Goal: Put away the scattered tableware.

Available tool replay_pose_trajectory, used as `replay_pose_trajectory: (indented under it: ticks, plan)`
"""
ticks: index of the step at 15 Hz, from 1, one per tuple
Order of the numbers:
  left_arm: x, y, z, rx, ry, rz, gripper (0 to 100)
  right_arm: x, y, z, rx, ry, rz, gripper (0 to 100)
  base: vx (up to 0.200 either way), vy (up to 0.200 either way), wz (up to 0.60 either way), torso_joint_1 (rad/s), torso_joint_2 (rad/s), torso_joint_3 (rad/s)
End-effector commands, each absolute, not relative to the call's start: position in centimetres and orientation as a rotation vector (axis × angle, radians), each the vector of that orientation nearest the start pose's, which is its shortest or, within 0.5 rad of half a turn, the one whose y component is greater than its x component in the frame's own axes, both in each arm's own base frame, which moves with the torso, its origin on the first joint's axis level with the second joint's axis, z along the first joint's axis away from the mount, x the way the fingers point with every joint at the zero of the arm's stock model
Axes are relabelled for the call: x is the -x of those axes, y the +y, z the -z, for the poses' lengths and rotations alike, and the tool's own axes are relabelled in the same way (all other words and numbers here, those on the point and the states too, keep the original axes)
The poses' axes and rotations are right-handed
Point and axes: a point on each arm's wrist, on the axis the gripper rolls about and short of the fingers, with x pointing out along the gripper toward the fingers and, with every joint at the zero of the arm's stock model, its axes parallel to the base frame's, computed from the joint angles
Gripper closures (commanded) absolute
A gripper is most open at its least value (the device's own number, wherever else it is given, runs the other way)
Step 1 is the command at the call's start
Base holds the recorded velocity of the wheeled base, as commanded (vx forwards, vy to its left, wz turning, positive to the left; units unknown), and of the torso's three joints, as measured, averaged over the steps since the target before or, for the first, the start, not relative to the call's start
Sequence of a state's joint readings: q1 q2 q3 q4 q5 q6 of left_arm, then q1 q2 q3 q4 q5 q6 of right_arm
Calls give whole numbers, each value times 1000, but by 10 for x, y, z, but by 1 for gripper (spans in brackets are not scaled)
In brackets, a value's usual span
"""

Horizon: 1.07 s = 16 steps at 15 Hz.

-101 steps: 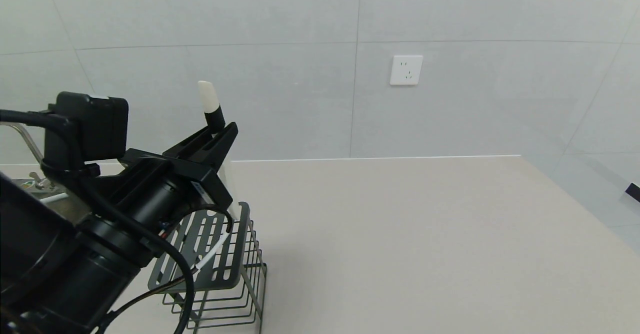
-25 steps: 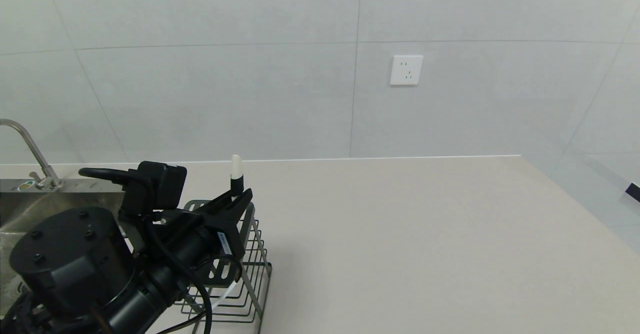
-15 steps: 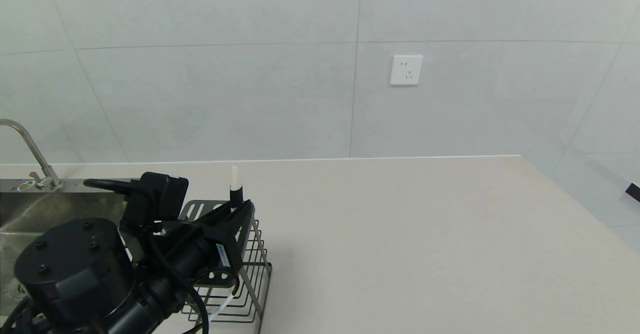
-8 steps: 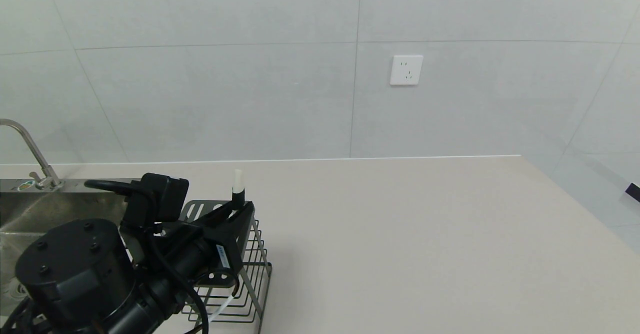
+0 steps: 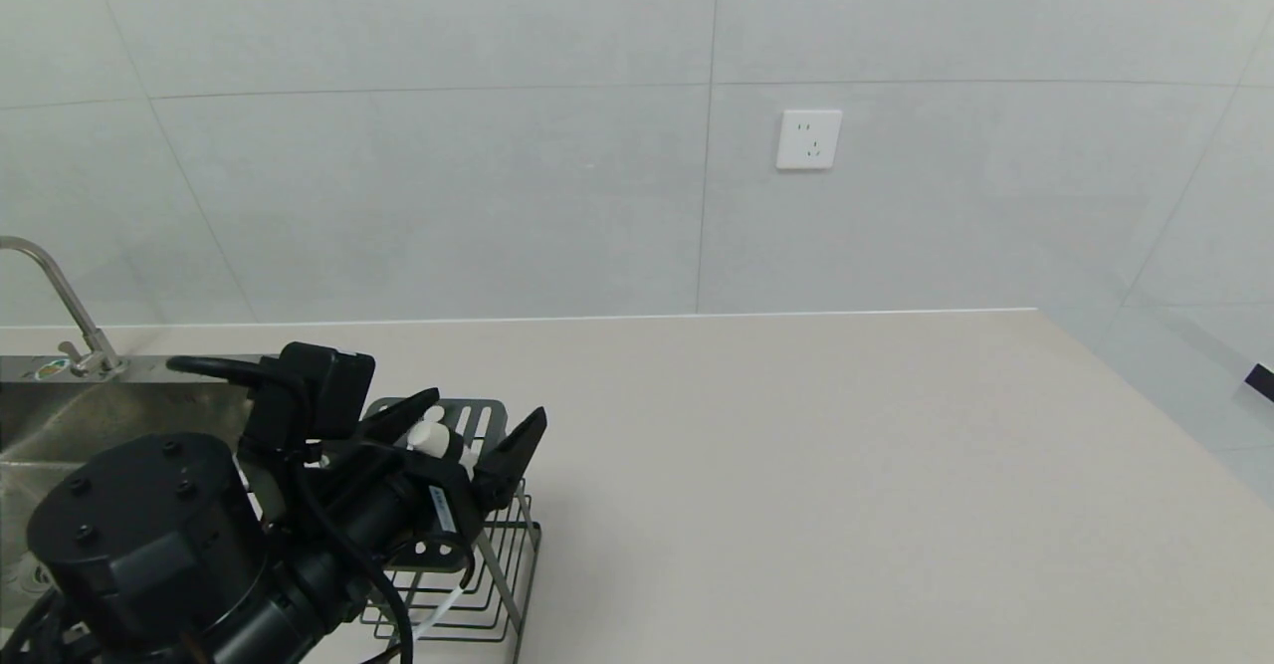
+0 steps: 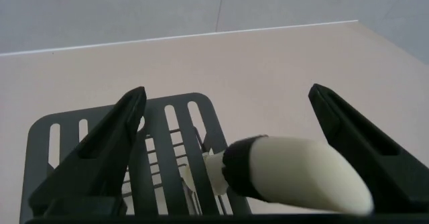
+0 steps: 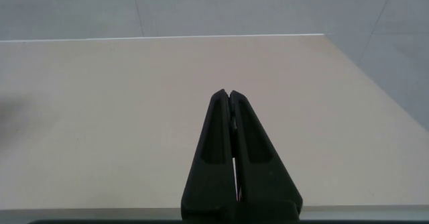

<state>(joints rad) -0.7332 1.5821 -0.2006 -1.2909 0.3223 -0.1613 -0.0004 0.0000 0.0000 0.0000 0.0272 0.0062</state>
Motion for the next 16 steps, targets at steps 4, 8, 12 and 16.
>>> replay_pose_trajectory:
  ticks: [4, 8, 12, 16]
  plan:
    - [-161, -129, -155, 157, 20, 400, 0, 23, 1, -75, -6, 0, -28, 100, 0, 0, 0, 0, 0, 0]
    - [-168, -114, -173, 82, -107, 600, 0, 23, 1, -75, -6, 0, -26, 100, 0, 0, 0, 0, 0, 0]
    - [-184, -81, -190, -9, -244, 854, 0, 23, 1, -75, -6, 0, -28, 100, 0, 0, 0, 0, 0, 0]
    - [-176, -66, -206, 7, -293, 948, 0, 23, 1, -75, -6, 0, -26, 100, 0, 0, 0, 0, 0, 0]
